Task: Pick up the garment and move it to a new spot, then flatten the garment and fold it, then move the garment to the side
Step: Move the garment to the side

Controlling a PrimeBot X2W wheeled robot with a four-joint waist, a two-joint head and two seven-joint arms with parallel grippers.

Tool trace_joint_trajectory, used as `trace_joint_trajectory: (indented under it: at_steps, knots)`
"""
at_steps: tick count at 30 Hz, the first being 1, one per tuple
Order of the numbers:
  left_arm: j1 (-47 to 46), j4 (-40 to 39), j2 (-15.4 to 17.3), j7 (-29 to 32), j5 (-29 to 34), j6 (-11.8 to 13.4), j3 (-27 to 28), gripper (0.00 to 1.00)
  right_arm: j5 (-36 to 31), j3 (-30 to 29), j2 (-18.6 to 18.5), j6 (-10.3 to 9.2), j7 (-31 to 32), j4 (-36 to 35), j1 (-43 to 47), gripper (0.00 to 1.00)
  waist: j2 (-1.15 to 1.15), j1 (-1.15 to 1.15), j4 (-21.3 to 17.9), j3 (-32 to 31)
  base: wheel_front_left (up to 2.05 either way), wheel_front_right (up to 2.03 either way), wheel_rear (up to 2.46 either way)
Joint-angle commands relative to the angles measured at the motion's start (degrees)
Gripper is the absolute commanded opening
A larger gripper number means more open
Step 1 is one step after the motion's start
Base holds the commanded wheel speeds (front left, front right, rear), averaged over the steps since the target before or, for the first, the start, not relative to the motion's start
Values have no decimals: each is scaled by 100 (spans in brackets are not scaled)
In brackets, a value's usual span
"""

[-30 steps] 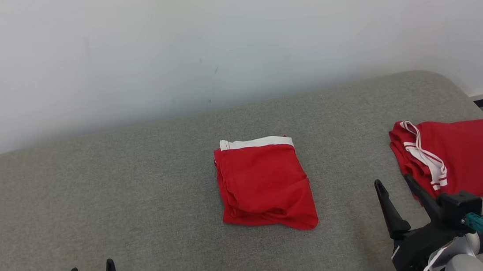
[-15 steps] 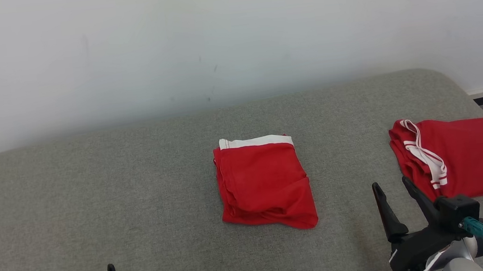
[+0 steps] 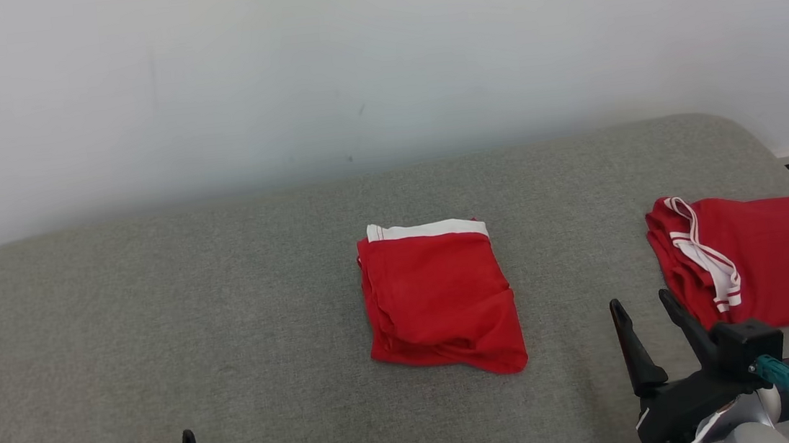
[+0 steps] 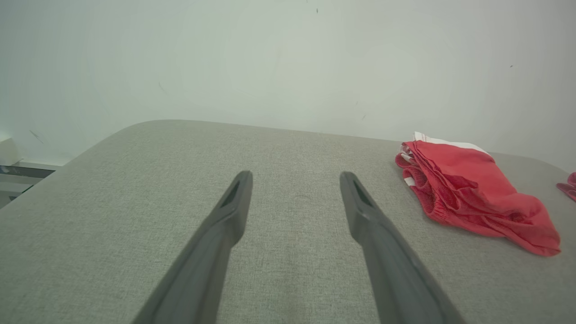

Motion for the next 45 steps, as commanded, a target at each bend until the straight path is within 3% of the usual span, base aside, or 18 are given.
trace_joint_trajectory:
  at_steps: [1, 10, 15, 25, 37, 41, 43, 45]
  knots:
    - [-40, -8, -5, -2, 35, 7, -36, 100, -10, -15, 28, -2, 15, 9, 61, 100, 0, 0, 86, 22, 0, 0, 0]
    - [-68, -27, -3, -1, -41, 32, -268, 100, 57, 87, -80, -2, 471, 88, -381, 100, 0, 0, 593, 163, 0, 0, 0]
    - [-78, -19, -3, -1, -35, 8, -402, 100, 262, -38, -214, -1, 1121, 447, -969, 100, 0, 0, 1018, 270, 0, 0, 0]
    - [-231, -11, -2, -1, -180, 23, -666, 100, 431, -641, -280, -1, 3007, 1940, -2100, 100, 0, 0, 1913, 607, 0, 0, 0]
    - [-351, -27, -4, -1, -285, 55, -922, 100, -372, -1592, -315, -1, 3732, 3489, -2606, 100, 0, 0, 2495, 889, 0, 0, 0]
    - [-373, -51, -5, -1, -322, 87, -971, 100, -650, -1787, -123, 2, 3939, 3875, -2619, 98, 0, 0, 2528, 934, 0, 0, 0]
    - [-365, -57, -4, -1, -333, 94, -971, 100, -722, -1824, -6, 8, 3912, 3909, -2681, 0, 0, 0, 2509, 951, 0, 0, 0]
    - [-367, -68, -5, -1, -346, 96, -966, 100, -851, -1728, 11, 12, 3940, 3897, -2731, 0, 0, 0, 2463, 966, 0, 0, 0]
